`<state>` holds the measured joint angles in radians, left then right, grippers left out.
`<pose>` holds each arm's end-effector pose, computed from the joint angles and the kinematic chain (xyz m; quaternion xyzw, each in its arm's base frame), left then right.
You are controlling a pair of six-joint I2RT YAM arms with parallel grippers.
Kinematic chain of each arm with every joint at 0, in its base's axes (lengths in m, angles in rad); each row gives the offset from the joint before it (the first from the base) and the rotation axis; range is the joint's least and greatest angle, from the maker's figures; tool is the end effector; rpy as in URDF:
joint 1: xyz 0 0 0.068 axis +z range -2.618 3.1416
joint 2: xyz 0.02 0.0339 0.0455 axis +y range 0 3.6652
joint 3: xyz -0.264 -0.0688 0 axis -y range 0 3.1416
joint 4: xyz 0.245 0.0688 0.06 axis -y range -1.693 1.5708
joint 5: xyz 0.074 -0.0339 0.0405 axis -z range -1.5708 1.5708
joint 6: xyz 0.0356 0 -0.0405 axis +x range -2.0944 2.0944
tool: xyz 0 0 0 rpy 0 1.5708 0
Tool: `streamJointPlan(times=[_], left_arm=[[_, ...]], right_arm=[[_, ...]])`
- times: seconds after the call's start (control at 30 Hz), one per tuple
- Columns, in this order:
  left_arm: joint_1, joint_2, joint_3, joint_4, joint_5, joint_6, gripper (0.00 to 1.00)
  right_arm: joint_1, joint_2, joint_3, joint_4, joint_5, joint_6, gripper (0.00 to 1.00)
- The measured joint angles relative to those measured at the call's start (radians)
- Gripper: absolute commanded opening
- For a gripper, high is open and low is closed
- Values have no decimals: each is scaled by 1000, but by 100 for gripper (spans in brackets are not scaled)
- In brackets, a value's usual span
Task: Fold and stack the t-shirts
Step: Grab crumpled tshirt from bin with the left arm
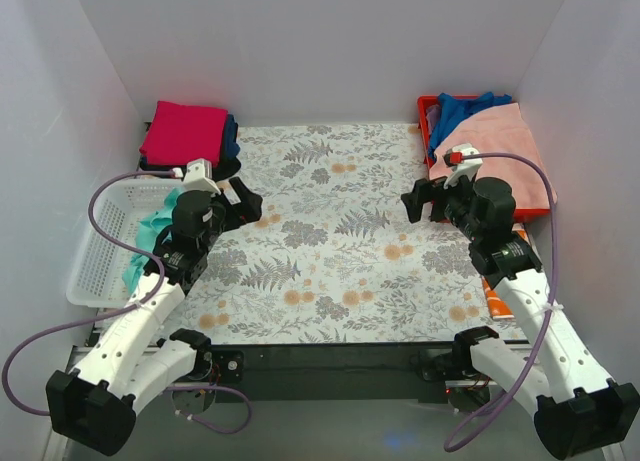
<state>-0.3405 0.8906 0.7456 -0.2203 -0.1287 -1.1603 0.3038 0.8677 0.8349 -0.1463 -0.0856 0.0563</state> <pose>0.1968 -0.0649 0.3037 -0.3610 0.7394 -0.3470 0.4499 0.1936 0.0639 0.3473 -0.1219 0.7576 0.1470 0.6242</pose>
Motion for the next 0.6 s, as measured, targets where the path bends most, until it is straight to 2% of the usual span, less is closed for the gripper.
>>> streamJointPlan(times=[0.33, 0.6], left_arm=[[-20, -45, 0, -54, -51, -3, 98], [-22, -60, 27, -260, -360, -133, 98]], right_arm=[[0, -71, -67, -58, 62, 13, 99], [0, -88, -80, -69, 140, 29, 98]])
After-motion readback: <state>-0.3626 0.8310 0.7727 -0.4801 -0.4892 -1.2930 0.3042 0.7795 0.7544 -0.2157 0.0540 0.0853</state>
